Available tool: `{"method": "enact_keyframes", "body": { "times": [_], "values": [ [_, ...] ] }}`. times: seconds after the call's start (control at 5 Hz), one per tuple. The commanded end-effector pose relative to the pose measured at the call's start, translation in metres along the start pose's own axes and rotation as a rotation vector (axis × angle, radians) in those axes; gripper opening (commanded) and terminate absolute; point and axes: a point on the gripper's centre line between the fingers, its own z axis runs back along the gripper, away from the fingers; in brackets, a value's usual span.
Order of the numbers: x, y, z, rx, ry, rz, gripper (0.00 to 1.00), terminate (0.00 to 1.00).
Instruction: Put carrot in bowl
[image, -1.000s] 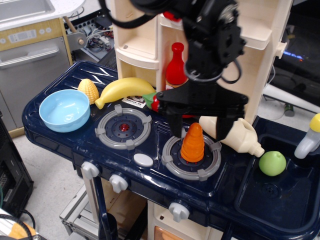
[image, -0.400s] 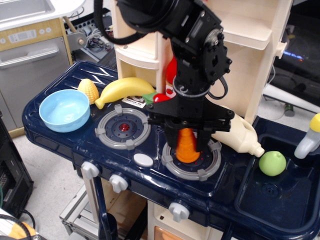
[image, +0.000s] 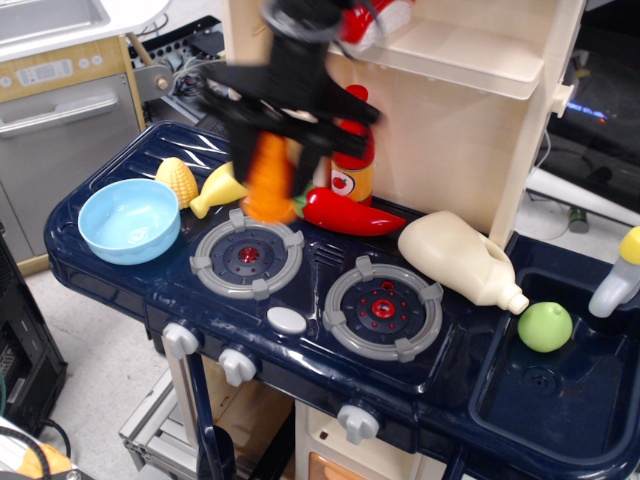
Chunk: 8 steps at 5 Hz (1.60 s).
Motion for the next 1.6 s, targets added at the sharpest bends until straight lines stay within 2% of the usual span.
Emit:
{"method": "enact_keyframes", "body": {
  "times": [0.0, 0.2, 0.4, 0.6, 1.2, 1.4],
  "values": [
    [0.024, 0.072, -0.007, 0.047, -0.114, -0.128, 0.00, 0.00],
    [0.031, 0.095, -0.033, 0.028, -0.161, -0.171, 0.00, 0.00],
    [0.034, 0.099, -0.042, -0.003, -0.182, -0.180, 0.00, 0.00],
    [0.034, 0.099, -0.042, -0.003, -0.182, -0.180, 1.00, 0.00],
    [0.034, 0.099, -0.042, -0.003, -0.182, -0.180, 1.00, 0.00],
    [0.034, 0.099, -0.042, -0.003, -0.182, -0.180, 1.00, 1.00]
  ]
}}
